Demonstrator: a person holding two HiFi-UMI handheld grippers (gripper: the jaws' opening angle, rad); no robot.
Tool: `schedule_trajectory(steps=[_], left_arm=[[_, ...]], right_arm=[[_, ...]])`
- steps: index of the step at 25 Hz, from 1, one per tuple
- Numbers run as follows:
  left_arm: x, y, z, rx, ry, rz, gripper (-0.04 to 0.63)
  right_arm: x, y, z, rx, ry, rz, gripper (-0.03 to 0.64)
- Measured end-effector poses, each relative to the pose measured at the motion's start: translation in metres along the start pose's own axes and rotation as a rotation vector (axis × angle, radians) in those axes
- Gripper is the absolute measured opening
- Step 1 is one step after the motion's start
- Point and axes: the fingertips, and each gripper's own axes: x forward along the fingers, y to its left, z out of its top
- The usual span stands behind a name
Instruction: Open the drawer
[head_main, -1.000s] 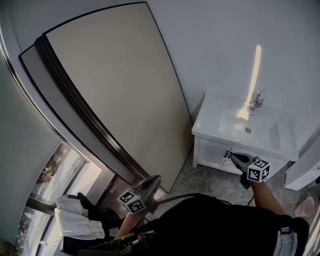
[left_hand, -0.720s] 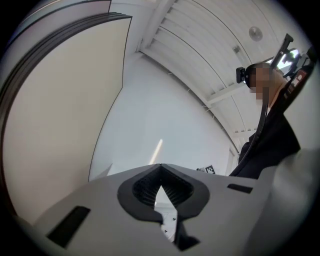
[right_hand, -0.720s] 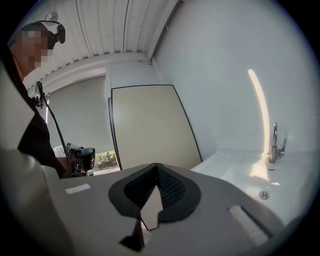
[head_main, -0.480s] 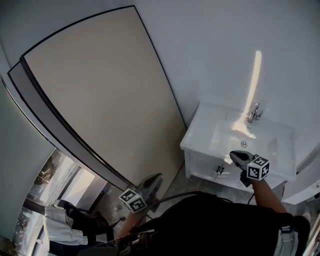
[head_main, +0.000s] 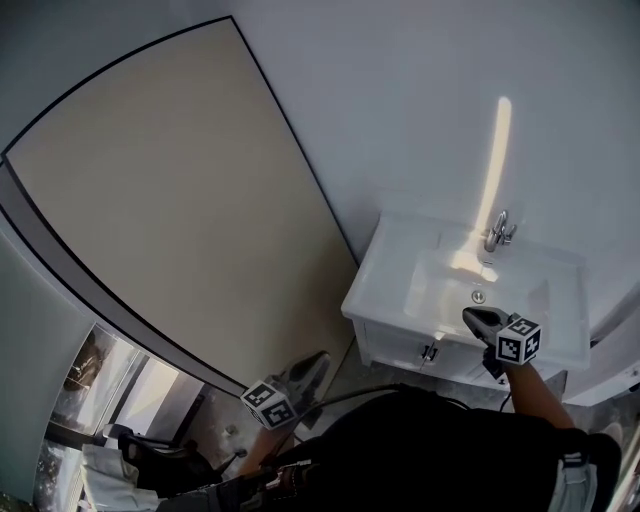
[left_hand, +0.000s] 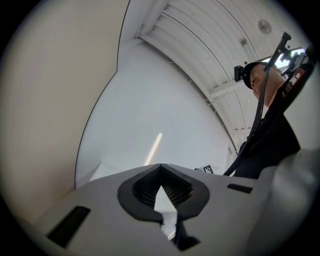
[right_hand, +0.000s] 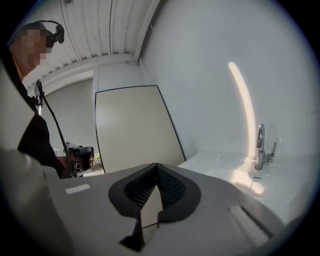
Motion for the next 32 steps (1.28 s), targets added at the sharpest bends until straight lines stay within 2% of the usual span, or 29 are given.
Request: schedule_trajectory(steps=[6, 10, 17, 22, 26, 29, 32], left_arm=[[0.033, 0.055, 0.021, -0.025, 0.016, -0.081, 0.000], [0.050, 0.105, 0.039, -0.018, 0.039, -0.170, 0.000], [0.066, 0.173, 0.070, -0.034, 0.086, -0.257, 0.000], [0.080, 0.200, 0.080, -0.063, 0.109, -0.331, 0.000], [0.088, 0.225, 0.079, -0.054, 0.125, -0.333, 0.000], [0.094, 0.227, 0.077, -0.097, 0.141, -0.347, 0.000], [0.102, 0.234, 0.073, -0.110, 0.140, -0.335, 0.000]], right_arm=[[0.031, -0.019, 0.015, 0.033, -0.020, -0.093, 0.002], [0.066, -0.018, 0.036, 0.013, -0.051, -0.145, 0.002], [0.115, -0.014, 0.061, 0.041, -0.086, -0.235, 0.002], [0.139, -0.016, 0.065, 0.054, -0.093, -0.285, 0.002], [0.154, -0.018, 0.064, 0.059, -0.087, -0.301, 0.002], [0.159, -0.026, 0.062, 0.066, -0.072, -0.306, 0.002], [0.162, -0.041, 0.062, 0.073, -0.070, -0.306, 0.002]])
